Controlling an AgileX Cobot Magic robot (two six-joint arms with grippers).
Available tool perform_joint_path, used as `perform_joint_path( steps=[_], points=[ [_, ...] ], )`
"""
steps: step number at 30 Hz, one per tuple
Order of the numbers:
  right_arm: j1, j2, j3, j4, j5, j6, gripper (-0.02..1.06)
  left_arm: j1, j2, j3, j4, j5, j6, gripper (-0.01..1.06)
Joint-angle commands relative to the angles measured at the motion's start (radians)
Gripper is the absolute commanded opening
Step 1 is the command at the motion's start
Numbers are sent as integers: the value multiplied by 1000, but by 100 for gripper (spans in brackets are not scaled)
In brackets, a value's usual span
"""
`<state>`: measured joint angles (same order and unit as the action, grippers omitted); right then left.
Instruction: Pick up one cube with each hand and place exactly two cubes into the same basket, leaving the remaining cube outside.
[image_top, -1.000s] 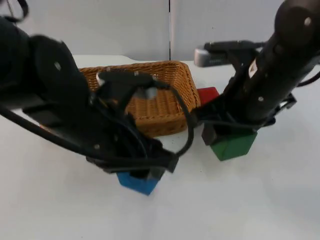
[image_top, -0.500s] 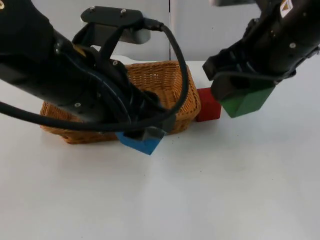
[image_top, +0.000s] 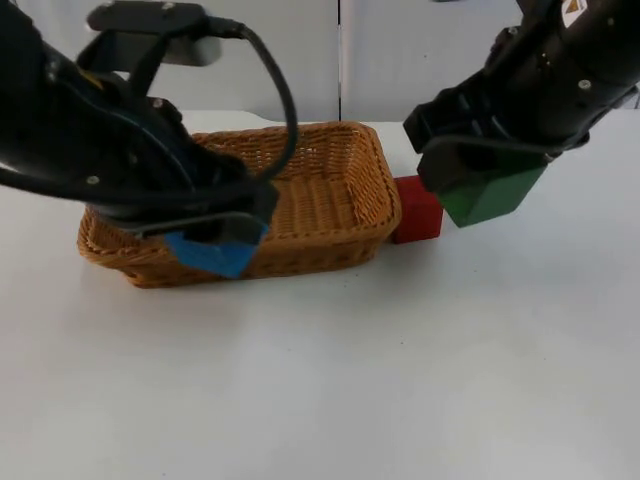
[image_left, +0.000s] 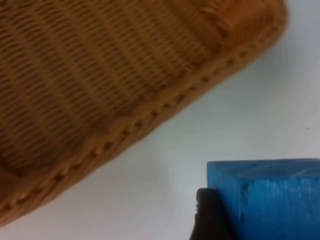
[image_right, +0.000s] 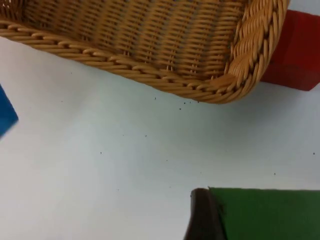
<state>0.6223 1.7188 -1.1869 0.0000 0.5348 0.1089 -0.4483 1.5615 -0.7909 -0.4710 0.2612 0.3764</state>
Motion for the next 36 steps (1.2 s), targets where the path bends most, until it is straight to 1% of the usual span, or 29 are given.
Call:
perform_joint_path(
  steps=[1, 10, 15, 17, 19, 23, 24, 28, 29, 30, 34, 35, 36],
  points=[
    [6, -12, -4, 0, -19, -17, 0, 13, -9, -4, -14, 0, -6, 0],
    [6, -12, -4, 0, -61, -24, 0, 20, -9, -4, -5, -23, -6, 0],
    [6, -12, -4, 0, -95, -33, 0, 20, -9, -4, 12, -65, -6, 0],
    [6, -7, -5, 0, -127, -42, 0, 24, -7, -8, 18, -99, -6, 0],
    [6, 4, -16, 0, -127, -42, 0, 34, 3, -15, 18, -97, -6, 0],
    [6, 82, -97, 0, -60, -56, 0, 107, 48, -74, 20, -73, 6, 0],
    [6, 82, -97, 0, -60, -56, 0, 107, 48, -74, 20, -73, 6, 0],
    [6, 174, -220, 0, -11, -75, 0, 194, 126, -159, 20, -11, 19, 0],
    [6, 215, -276, 0, 0, -75, 0, 208, 146, -181, 20, 0, 30, 0],
    [6, 215, -276, 0, 0, -75, 0, 208, 146, -181, 20, 0, 30, 0],
    [6, 330, -427, 0, 30, -75, 0, 229, 229, -264, 14, 45, 51, 0],
    [6, 330, -427, 0, 30, -75, 0, 229, 229, -264, 14, 45, 51, 0],
    [6, 361, -460, 0, 33, -75, 0, 229, 252, -280, 14, 48, 59, 0]
  ],
)
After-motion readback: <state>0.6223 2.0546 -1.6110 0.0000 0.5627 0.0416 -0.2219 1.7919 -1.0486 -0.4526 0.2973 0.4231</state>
